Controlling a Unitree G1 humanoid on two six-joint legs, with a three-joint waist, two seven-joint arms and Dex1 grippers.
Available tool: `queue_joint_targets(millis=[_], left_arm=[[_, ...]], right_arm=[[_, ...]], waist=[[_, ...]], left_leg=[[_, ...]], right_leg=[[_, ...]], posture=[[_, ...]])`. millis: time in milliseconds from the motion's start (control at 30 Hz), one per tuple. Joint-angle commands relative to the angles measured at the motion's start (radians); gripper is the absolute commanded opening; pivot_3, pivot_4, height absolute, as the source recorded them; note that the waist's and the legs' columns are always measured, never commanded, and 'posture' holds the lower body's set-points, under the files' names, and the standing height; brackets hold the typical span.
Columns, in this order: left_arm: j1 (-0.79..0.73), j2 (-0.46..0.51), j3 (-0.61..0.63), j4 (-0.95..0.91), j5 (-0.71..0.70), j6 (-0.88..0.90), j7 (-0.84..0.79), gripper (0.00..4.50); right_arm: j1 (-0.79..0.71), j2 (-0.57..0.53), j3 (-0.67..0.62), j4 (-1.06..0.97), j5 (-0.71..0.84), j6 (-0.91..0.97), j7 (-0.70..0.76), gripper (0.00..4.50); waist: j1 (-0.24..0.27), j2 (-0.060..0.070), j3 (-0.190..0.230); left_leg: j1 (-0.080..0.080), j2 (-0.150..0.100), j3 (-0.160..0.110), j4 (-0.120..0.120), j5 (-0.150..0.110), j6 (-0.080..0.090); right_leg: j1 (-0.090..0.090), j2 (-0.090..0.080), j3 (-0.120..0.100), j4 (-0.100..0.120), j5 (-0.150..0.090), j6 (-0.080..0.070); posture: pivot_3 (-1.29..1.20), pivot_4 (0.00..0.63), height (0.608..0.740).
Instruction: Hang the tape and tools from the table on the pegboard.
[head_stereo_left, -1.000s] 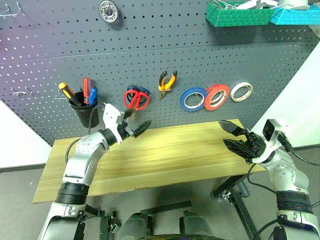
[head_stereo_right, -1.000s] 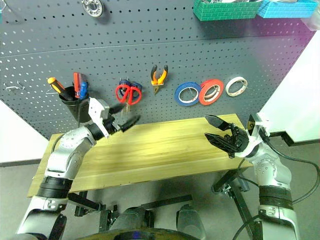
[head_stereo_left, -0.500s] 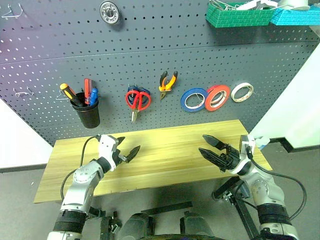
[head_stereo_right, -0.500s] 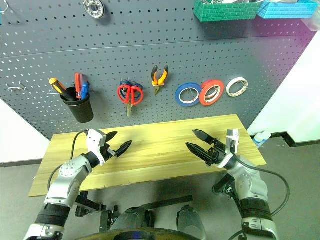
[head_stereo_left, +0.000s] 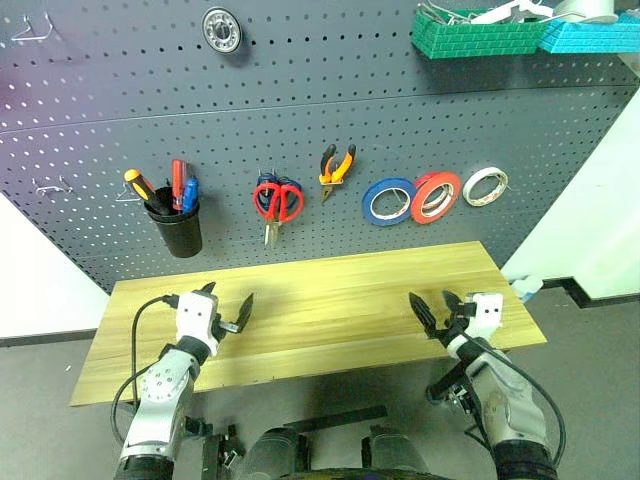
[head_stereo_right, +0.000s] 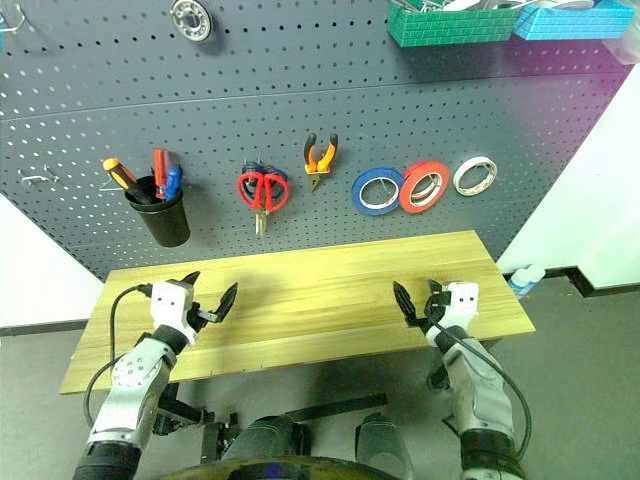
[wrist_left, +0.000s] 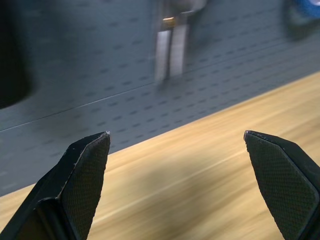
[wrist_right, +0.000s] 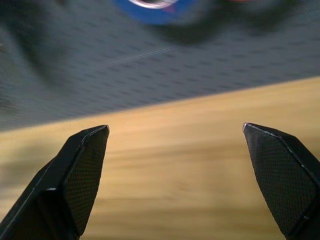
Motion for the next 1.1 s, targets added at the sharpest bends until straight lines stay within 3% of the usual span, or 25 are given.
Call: queue_joint_targets(millis=[33, 100, 400, 967, 1100], left_arm=[[0.024, -0.008, 0.017, -0.063, 0.017, -0.034, 0.031, 4.47], [0.050, -0.016, 0.016, -0.085, 0.017, -0.031, 0.041, 4.47], [0.126, -0.032, 0.040, -0.204, 0.000, 0.037, 0.089, 4.47], [0.133, -0.049, 0.078, -0.399, -0.016, 0.188, 0.146, 4.47], [0.113, -0.054, 0.080, -0.397, -0.043, 0.199, 0.135, 4.47]], right_arm=[[0.047, 0.005, 0.032, -0.117, -0.090, -0.039, -0.096, 4.50], [0.097, 0.008, 0.047, -0.172, -0.175, -0.038, -0.186, 4.50], [0.265, 0.002, 0.121, -0.436, -0.347, 0.039, -0.317, 4.50], [0.256, 0.045, 0.132, -0.656, -0.262, 0.254, -0.332, 4.50], [0.206, 0.072, 0.133, -0.652, -0.154, 0.287, -0.288, 4.50]], waist=[[0.000, 0.000, -0.001], [-0.001, 0.000, -0.002], [0.000, 0.000, -0.006], [0.029, -0.003, -0.008], [0.026, -0.003, -0.007]], left_leg=[[0.000, 0.000, 0.000, 0.000, 0.000, 0.000], [0.000, 0.000, 0.000, 0.000, 0.000, 0.000], [0.000, 0.000, 0.000, 0.000, 0.000, 0.000], [0.000, 0.000, 0.000, 0.000, 0.000, 0.000], [0.001, 0.000, 0.000, 0.000, 0.000, 0.000]], right_leg=[[0.000, 0.000, 0.000, 0.000, 0.000, 0.000], [0.000, 0.000, 0.000, 0.000, 0.000, 0.000], [0.001, 0.000, 0.000, 0.000, -0.002, -0.003], [0.001, 0.000, 0.000, -0.001, -0.003, -0.003], [0.001, 0.000, 0.000, -0.001, -0.003, -0.003]], posture=[[-0.10, 0.000, 0.723], [-0.10, 0.000, 0.723], [-0.10, 0.000, 0.723], [-0.06, 0.000, 0.723], [-0.07, 0.000, 0.723]])
